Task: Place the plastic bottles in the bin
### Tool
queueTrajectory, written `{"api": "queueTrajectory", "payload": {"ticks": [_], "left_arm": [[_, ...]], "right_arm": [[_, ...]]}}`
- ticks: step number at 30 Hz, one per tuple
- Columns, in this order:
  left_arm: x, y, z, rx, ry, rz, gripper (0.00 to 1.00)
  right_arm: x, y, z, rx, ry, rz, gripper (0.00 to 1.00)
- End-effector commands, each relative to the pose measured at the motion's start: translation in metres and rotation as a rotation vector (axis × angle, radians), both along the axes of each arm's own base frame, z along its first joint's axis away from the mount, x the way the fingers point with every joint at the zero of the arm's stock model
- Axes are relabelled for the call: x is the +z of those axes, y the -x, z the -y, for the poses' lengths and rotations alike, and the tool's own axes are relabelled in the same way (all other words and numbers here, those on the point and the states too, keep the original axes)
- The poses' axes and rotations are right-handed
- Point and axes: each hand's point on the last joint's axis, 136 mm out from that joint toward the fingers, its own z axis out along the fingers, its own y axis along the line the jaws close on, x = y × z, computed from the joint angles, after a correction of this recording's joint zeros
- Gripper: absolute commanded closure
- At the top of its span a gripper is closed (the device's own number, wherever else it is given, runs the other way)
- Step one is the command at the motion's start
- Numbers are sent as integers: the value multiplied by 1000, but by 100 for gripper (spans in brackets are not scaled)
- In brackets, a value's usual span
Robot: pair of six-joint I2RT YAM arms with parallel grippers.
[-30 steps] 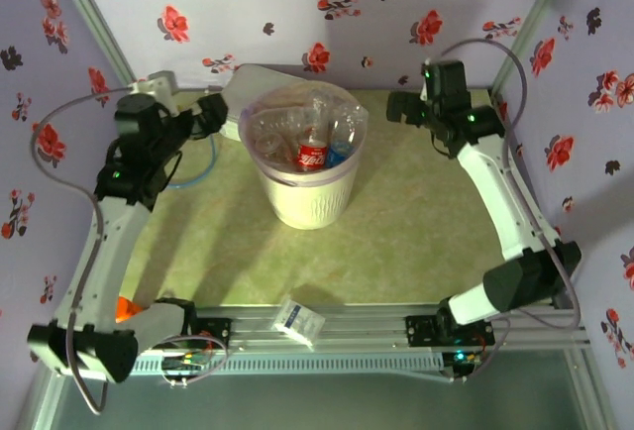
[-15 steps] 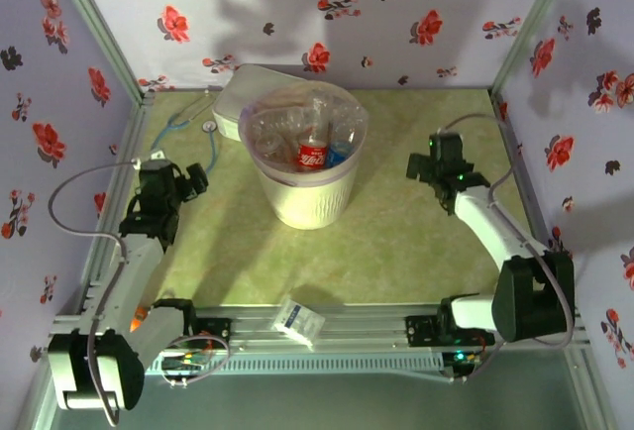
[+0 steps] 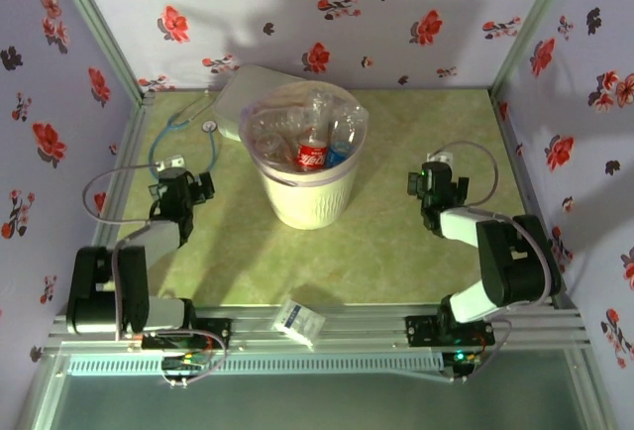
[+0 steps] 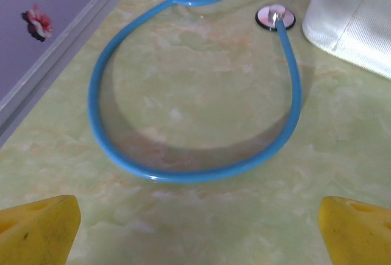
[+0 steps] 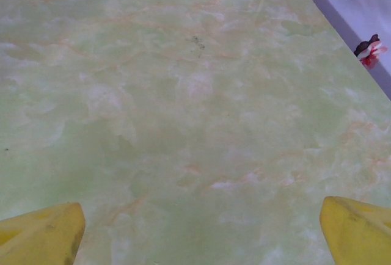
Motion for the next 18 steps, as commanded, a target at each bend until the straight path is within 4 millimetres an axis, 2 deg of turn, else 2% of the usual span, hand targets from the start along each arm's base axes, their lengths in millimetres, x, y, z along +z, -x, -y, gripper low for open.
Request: {"api": "queueTrajectory", "payload": {"ticks": [1, 4, 6, 8, 9, 10, 18], "left_arm": [[22, -17, 4, -58, -59, 110, 0], [25, -15, 6, -73, -60, 132, 0], [26, -17, 6, -79, -79, 144, 0], [14, -20, 7, -88, -75, 176, 0], [8, -25, 5, -99, -108, 217, 0], [4, -21, 5, -92, -88, 181, 0], [4, -22, 3, -92, -87, 185, 0]], "right_arm": [[28, -11, 13, -31, -18, 209, 1], [22, -5, 21, -26, -107, 240, 1], [16, -9, 20, 4, -125, 290, 1], [12, -7, 20, -4, -144, 212, 1], [13, -9, 22, -2, -150, 241, 1], [14, -10, 23, -4, -155, 262, 1], [14, -8, 25, -14, -153, 251, 1]]}}
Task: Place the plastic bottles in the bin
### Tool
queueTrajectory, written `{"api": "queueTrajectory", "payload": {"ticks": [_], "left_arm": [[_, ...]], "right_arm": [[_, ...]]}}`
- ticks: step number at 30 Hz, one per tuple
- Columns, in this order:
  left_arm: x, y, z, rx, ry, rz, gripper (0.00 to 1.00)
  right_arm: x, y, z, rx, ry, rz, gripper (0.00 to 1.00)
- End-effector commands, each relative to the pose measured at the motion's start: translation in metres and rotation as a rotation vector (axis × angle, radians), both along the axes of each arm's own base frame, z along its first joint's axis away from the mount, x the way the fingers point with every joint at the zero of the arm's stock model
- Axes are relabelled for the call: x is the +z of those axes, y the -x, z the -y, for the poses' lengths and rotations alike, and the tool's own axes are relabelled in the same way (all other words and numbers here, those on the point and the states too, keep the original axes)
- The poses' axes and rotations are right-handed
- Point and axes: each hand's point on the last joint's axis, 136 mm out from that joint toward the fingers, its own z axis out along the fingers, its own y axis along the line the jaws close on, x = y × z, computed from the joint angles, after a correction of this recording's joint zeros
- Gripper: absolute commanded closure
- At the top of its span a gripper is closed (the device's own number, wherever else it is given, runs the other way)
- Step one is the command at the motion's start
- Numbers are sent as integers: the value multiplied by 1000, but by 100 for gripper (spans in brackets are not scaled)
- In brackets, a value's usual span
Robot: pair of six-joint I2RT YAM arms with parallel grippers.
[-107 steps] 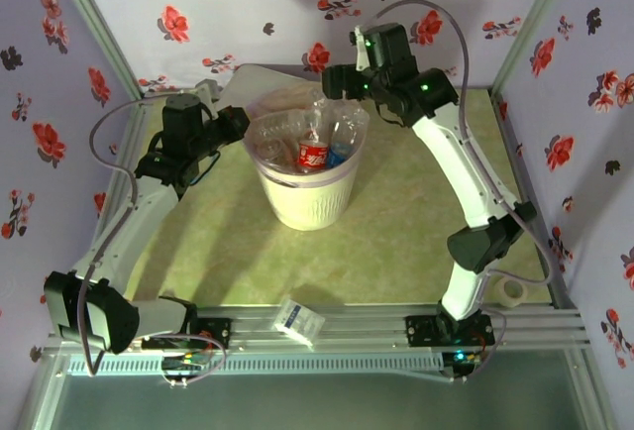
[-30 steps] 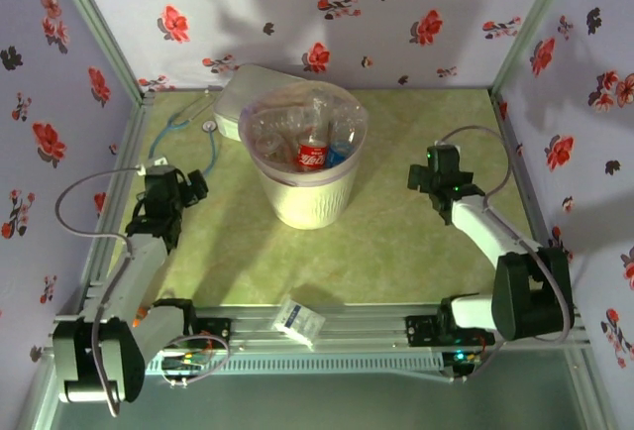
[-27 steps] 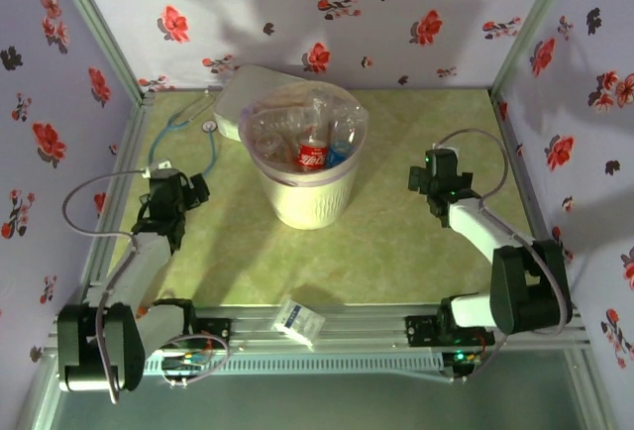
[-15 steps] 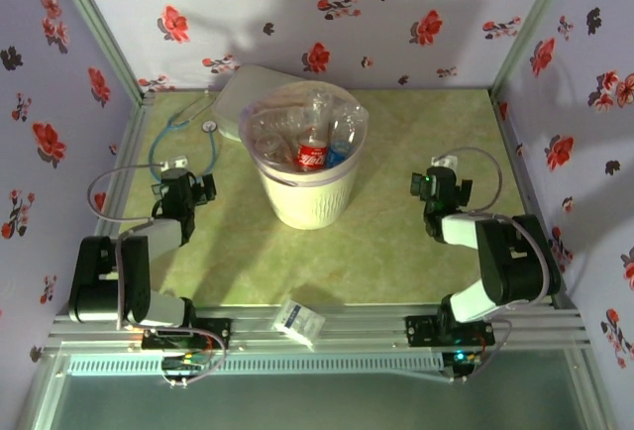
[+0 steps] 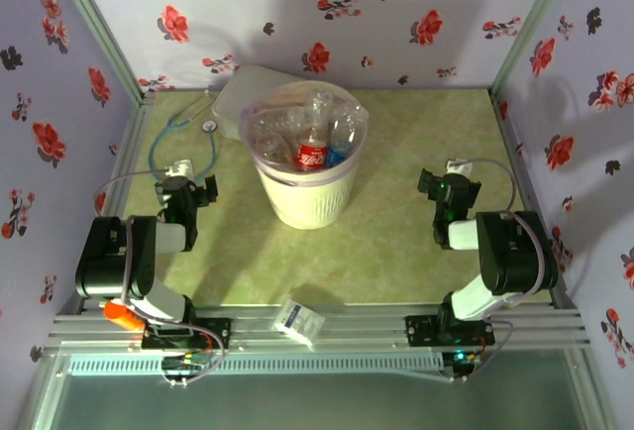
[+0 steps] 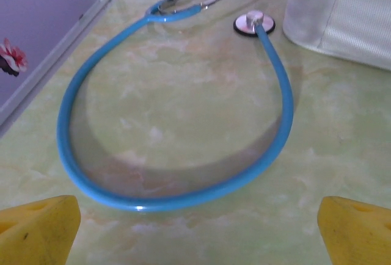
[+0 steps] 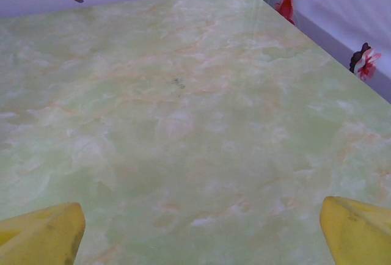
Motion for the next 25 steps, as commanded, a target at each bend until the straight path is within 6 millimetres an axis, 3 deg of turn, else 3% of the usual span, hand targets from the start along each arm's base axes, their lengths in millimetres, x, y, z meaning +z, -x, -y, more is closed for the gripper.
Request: {"api": "queueTrajectory", "payload": {"ticks": [1, 25], "left_arm": [[18, -8, -1, -10, -18, 75, 0], [20, -6, -8, 32, -27, 85, 0]], "right_arm": [[9, -3, 0, 0, -20, 48, 1], [8, -4, -2, 12, -19, 40, 1]]}}
